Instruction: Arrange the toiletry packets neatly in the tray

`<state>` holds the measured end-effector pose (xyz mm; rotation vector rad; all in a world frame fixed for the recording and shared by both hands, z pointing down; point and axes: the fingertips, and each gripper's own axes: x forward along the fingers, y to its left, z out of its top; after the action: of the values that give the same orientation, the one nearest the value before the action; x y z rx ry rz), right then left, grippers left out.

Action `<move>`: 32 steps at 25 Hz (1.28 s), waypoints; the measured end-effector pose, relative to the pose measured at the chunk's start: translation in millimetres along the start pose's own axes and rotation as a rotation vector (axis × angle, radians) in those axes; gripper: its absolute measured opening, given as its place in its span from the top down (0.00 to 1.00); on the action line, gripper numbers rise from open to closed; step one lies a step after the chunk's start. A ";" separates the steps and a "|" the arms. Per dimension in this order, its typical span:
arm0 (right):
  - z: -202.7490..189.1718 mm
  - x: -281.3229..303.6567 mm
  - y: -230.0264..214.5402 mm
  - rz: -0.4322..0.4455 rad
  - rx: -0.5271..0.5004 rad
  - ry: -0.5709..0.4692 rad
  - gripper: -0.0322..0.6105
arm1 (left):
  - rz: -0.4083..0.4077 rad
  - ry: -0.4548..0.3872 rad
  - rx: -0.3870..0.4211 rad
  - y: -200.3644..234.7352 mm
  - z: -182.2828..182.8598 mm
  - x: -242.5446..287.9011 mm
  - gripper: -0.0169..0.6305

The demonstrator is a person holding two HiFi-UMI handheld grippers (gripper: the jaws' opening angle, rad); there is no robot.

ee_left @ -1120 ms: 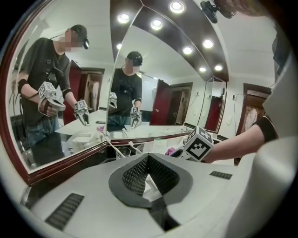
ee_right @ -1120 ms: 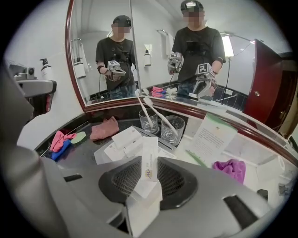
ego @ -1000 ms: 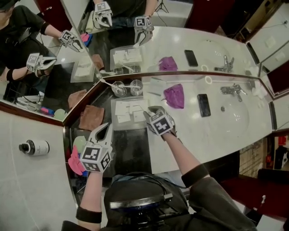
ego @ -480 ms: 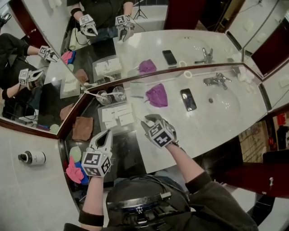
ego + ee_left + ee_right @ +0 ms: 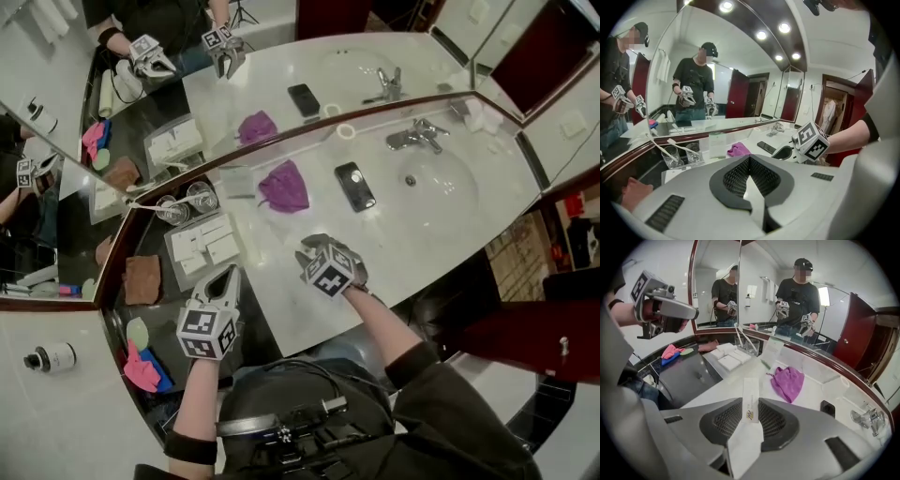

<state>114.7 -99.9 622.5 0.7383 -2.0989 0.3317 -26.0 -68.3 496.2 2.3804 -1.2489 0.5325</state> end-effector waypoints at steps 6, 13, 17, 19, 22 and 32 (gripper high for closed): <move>-41.4 32.2 -26.3 0.036 -0.158 0.103 0.77 | -0.015 0.064 0.021 -25.1 -11.3 42.4 0.97; -59.7 71.8 -38.1 0.114 -0.264 0.147 0.77 | 0.007 0.109 -0.003 -38.0 -27.6 71.4 0.97; -67.3 86.6 -37.5 0.170 -0.278 0.152 0.77 | 0.019 0.121 -0.020 -37.2 -32.1 78.6 0.97; -72.4 91.9 -35.8 0.194 -0.278 0.161 0.76 | 0.028 0.124 -0.035 -34.2 -34.2 79.7 0.97; -74.4 97.5 -35.5 0.203 -0.282 0.160 0.73 | 0.038 0.128 -0.046 -29.0 -36.8 80.0 0.97; -66.7 93.1 -38.5 0.177 -0.280 0.138 0.66 | 0.049 0.114 -0.050 -23.1 -35.2 75.6 0.97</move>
<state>139.3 -134.1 735.8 0.3563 -2.0288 0.1734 28.2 -90.0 560.1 2.2498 -1.2580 0.6350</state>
